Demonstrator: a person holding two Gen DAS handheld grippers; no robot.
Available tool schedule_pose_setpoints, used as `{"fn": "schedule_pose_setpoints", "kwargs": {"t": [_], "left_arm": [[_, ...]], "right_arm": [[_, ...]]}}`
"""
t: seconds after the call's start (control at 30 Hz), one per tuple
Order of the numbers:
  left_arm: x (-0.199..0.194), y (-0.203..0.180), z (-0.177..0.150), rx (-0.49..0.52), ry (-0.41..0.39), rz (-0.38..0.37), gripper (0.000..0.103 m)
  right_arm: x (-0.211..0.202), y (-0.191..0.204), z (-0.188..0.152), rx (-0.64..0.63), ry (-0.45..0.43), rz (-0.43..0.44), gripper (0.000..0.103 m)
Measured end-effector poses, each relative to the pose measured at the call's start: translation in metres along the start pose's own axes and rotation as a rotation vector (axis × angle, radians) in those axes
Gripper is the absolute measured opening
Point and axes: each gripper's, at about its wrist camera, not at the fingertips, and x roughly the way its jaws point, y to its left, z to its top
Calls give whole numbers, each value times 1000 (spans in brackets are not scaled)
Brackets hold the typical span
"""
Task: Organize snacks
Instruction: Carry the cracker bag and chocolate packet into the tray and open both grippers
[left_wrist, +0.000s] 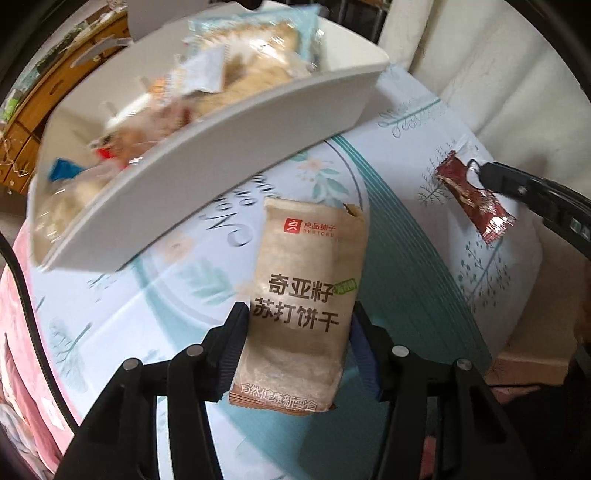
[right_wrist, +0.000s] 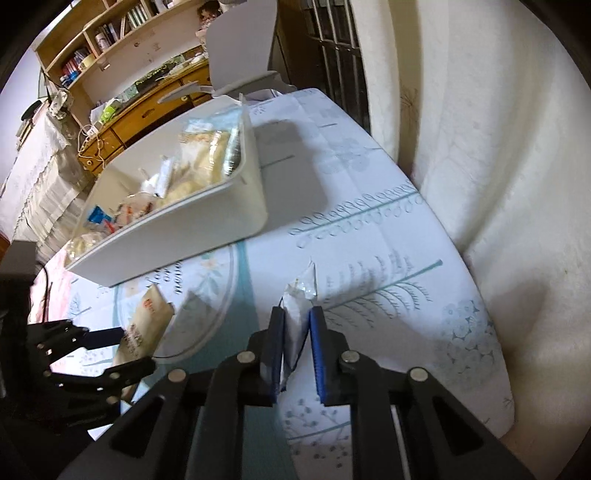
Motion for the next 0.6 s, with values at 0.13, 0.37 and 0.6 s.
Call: {"fn": "schedule_pose_setpoints", "kwargs": {"t": [0.13,0.37,0.6], "left_arm": [[-30,22,-17,-17,-29,9,52],[-90,55,-27,-25,-115,28,53],[-125,84,-13,-68,-214,48,53]], "right_arm": [[-3,15,4,2,-3,18,13],[-22,58,13,-53,-65,76,13],[-39,102,29,-106,-151,116,13]]}}
